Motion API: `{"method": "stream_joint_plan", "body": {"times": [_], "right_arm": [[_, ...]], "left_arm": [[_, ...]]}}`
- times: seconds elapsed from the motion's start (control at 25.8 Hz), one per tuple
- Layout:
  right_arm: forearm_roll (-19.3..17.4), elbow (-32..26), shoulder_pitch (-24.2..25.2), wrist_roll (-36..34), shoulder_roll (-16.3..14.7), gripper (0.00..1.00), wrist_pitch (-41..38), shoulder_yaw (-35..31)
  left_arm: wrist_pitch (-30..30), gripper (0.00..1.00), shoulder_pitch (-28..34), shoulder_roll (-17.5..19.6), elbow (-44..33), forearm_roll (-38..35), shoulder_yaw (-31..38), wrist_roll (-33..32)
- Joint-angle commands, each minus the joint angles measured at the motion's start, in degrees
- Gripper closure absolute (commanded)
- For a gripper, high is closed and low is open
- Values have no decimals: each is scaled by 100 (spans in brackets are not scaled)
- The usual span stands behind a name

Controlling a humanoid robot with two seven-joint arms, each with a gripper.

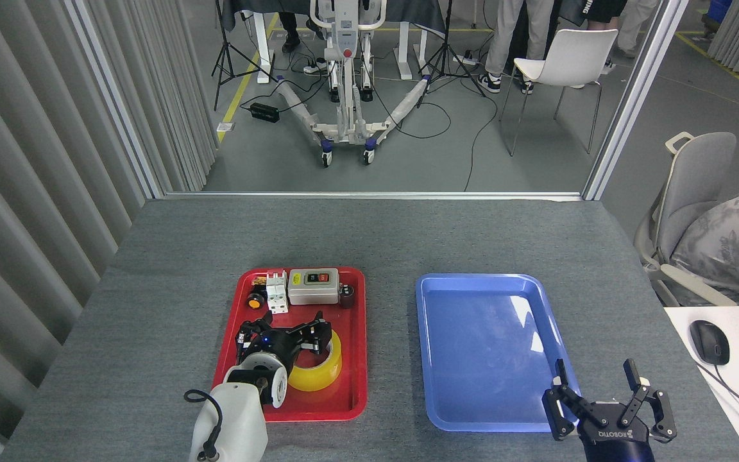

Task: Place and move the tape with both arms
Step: 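Insert the left gripper into the tape roll's hole and grip it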

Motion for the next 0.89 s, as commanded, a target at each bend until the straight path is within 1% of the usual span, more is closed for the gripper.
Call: {"method": "stream_joint_plan", "body": {"times": [0.0,0.08,0.15,0.23,0.46,0.85], "right_arm": [[0,1,0,4,3,0,4,0],[-9,1,9,4,3,0,-5,0],[-9,1,9,4,3,0,-5,-9],[-9,1,9,4,3,0,-5,-9],[-9,1,44,4,3,0,-5,-36],[-17,27,62,-4,3,0,-5,-62]], "left_arm": [[-1,0,-184,81,1,59,54,-1617],[7,0,-184,89,-26,59,98,-2293],[16,0,-184,89,-69,59,133,-2584],[16,0,-175,89,-193,77,203,-2610],[-10,0,-175,89,-193,77,221,-2610],[16,1,-254,116,36,51,194,-2592]]}}
